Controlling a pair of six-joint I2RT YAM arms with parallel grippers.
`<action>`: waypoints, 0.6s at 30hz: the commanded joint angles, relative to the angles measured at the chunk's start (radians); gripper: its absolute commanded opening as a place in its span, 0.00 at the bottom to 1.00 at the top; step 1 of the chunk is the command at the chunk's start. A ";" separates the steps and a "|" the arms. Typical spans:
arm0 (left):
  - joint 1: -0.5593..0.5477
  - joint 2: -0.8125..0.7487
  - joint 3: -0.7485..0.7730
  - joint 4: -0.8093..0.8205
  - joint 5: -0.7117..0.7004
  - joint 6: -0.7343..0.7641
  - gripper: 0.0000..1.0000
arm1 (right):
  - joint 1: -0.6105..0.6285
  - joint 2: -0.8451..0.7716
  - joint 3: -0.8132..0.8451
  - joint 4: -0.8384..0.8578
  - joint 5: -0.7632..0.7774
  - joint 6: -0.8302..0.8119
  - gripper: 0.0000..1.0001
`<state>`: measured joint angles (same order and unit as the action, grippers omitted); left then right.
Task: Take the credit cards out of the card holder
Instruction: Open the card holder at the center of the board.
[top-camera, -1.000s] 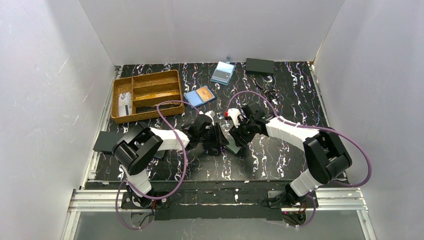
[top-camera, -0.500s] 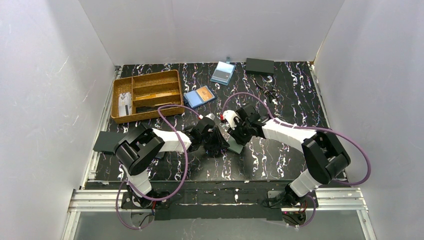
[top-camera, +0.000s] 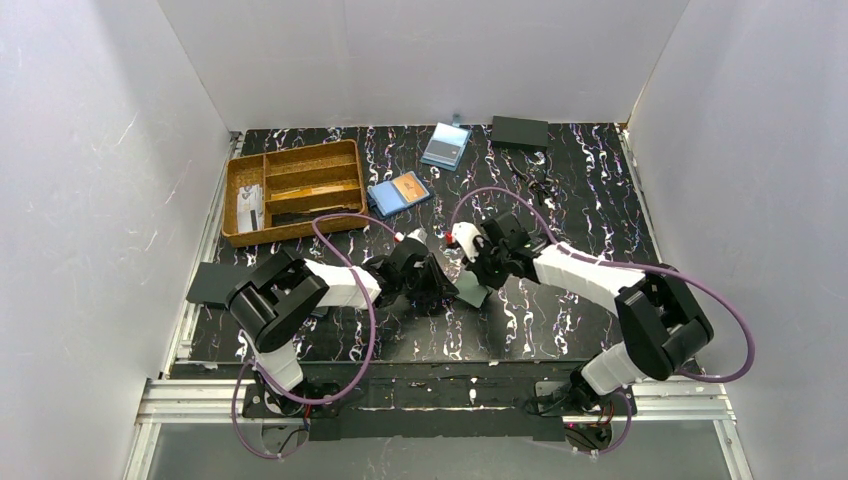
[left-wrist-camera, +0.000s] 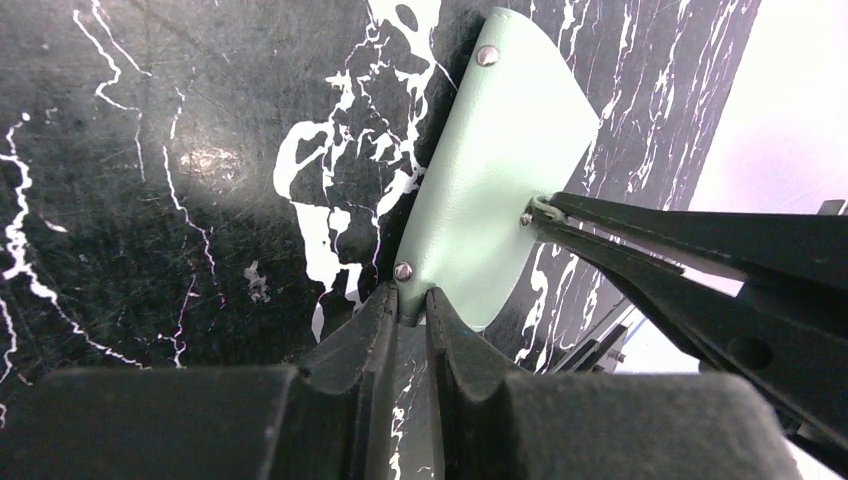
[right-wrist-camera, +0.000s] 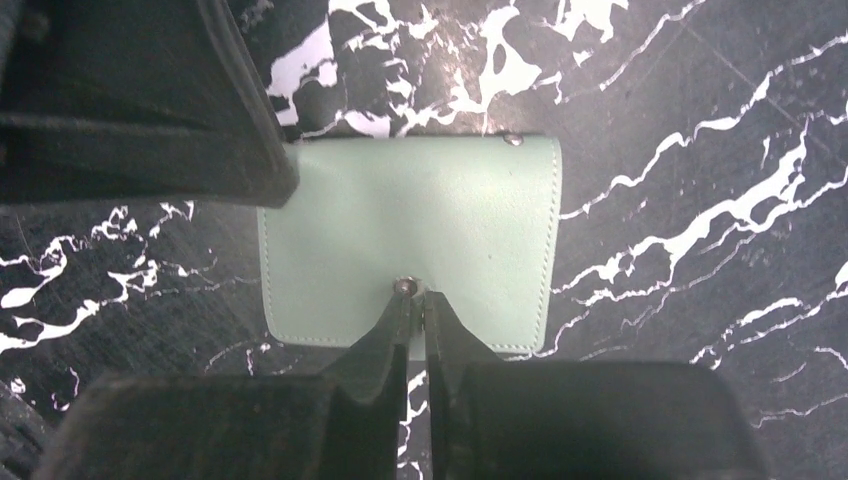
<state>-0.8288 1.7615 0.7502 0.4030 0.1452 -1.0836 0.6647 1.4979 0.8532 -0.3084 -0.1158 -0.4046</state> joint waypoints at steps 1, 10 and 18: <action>-0.021 0.012 -0.078 -0.171 -0.084 0.023 0.00 | -0.054 -0.074 -0.031 -0.004 -0.072 -0.011 0.07; -0.022 -0.013 -0.069 -0.170 -0.060 0.050 0.00 | -0.185 -0.140 -0.105 0.024 -0.197 -0.002 0.13; -0.021 -0.112 -0.083 -0.171 -0.040 0.095 0.10 | -0.284 -0.090 -0.104 -0.009 -0.182 -0.002 0.28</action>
<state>-0.8448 1.7081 0.7113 0.3866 0.1211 -1.0611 0.4324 1.3895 0.7223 -0.2993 -0.3077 -0.4007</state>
